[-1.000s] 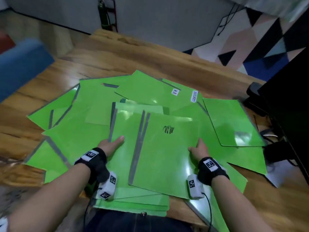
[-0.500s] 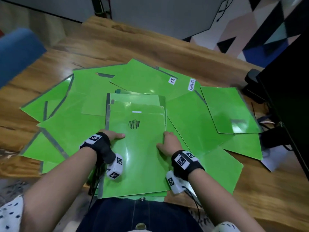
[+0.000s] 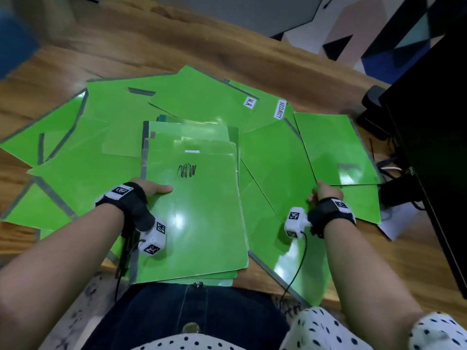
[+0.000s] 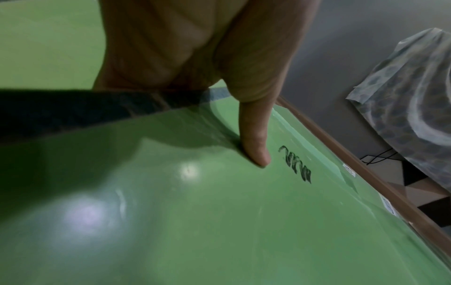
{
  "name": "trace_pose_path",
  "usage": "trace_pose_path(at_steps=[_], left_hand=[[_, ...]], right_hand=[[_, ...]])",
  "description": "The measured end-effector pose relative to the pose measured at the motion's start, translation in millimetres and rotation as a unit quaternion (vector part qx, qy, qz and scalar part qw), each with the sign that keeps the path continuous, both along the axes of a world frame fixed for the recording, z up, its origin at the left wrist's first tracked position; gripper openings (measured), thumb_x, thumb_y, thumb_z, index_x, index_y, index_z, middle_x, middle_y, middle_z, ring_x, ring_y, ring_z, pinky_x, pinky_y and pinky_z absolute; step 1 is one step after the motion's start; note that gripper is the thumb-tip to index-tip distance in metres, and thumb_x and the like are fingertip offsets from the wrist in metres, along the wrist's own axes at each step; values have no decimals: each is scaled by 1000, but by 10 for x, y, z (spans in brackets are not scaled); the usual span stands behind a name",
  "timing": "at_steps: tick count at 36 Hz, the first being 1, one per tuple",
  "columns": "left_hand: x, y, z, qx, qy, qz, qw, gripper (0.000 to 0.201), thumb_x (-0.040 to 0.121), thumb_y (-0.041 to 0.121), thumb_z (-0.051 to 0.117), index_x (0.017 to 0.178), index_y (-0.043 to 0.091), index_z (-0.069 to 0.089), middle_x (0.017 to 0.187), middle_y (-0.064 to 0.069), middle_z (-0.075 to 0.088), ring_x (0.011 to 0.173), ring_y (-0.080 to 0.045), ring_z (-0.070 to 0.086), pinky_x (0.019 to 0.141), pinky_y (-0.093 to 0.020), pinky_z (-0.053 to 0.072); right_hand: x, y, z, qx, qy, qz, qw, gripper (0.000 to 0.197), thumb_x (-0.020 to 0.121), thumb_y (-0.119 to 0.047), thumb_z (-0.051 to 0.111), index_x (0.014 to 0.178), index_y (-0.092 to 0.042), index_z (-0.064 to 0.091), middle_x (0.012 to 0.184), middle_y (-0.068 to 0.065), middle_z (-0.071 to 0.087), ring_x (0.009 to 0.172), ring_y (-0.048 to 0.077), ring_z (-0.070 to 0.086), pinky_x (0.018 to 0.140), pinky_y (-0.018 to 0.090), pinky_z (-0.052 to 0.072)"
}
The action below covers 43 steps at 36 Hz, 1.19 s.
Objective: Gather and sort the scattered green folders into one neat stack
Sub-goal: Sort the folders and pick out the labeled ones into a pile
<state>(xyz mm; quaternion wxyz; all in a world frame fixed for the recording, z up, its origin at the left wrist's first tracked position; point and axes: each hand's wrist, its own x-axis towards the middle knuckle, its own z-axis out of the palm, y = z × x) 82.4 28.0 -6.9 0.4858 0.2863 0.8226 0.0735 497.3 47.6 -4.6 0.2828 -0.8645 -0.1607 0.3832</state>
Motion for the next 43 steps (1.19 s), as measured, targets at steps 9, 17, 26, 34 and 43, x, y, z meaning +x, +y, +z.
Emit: trace_pose_path(at_steps=[9,17,26,34,43], left_hand=[[-43,41,-130,-17,3,10,1000,87,66,38,82,128,-10,46,116,-24,60,104,-37,58,92,-44,49],[-12,98,-99,-26,9,14,1000,83,68,32,82,128,-12,45,122,-27,57,109,-39,55,93,-43,47],[-7,94,-47,-24,8,4,1000,81,69,32,81,128,-10,45,124,-27,56,111,-40,55,97,-47,46],[-5,40,17,-7,22,-22,999,86,70,38,80,130,-10,43,127,-25,55,113,-38,55,98,-45,46],[-9,42,-1,-4,14,-23,1000,83,70,38,79,128,-11,45,125,-24,56,112,-38,55,97,-44,46]], right_hand=[[111,116,-12,-5,22,123,992,67,93,-14,54,149,-28,22,144,1,46,118,29,54,91,52,51],[170,549,-52,144,218,-125,957,24,97,-8,43,73,-10,46,52,2,51,40,13,45,52,27,52],[-235,12,127,142,276,-97,946,16,96,-9,47,81,-8,52,56,-1,49,50,12,43,57,27,48],[-454,-462,-159,-58,239,44,968,21,94,-18,38,75,-16,45,47,-6,37,39,12,28,47,22,22],[-119,-253,-9,-79,-32,39,996,69,69,-56,62,115,-5,55,99,11,64,75,23,63,64,28,49]])
